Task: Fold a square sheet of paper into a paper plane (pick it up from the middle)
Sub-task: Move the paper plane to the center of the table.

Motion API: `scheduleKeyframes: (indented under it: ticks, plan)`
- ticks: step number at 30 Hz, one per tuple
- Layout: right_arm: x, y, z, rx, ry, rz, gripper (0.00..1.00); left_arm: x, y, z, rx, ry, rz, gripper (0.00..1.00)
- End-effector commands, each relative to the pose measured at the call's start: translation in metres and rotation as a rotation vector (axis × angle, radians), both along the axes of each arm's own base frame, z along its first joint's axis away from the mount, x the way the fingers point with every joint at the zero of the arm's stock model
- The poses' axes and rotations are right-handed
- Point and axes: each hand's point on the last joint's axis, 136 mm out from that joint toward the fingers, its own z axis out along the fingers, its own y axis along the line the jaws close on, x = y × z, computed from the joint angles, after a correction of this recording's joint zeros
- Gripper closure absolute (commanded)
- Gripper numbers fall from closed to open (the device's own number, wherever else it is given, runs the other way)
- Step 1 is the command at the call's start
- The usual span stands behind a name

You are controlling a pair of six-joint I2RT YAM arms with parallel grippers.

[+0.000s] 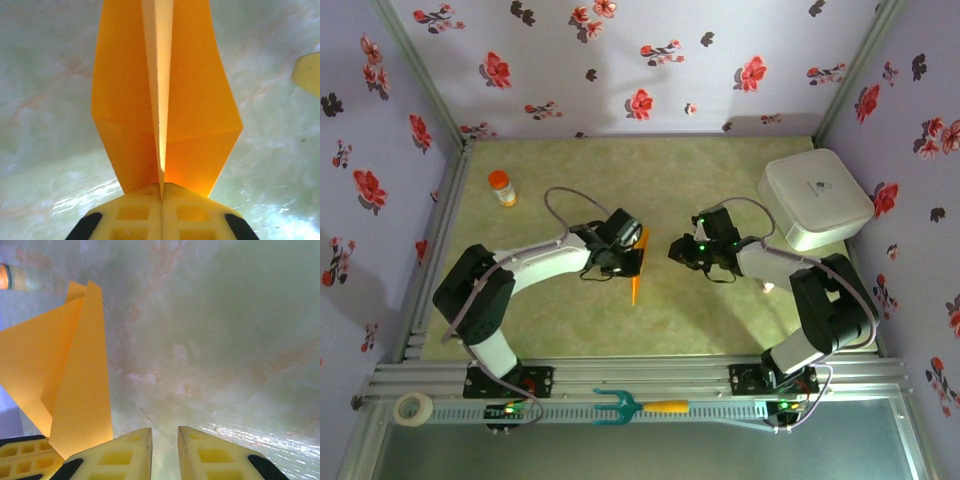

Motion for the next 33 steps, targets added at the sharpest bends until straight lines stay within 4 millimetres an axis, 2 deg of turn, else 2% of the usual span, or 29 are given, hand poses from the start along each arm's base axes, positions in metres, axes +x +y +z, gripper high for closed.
scheduleKeyframes:
  ticks: [1, 21, 33]
  plan:
    - [-0.004, -0.009, -0.003, -0.023, 0.014, -0.032, 0.78, -0.007, 0.029, -0.017, 0.214, 0.005, -0.008, 1.0]
    - [-0.008, -0.007, -0.016, -0.013, 0.053, -0.03, 0.77, -0.008, 0.023, -0.023, 0.243, 0.017, 0.002, 0.99]
    - [-0.009, -0.008, -0.018, -0.017, 0.061, -0.028, 0.76, -0.009, 0.017, -0.029, 0.243, 0.038, -0.019, 0.92]
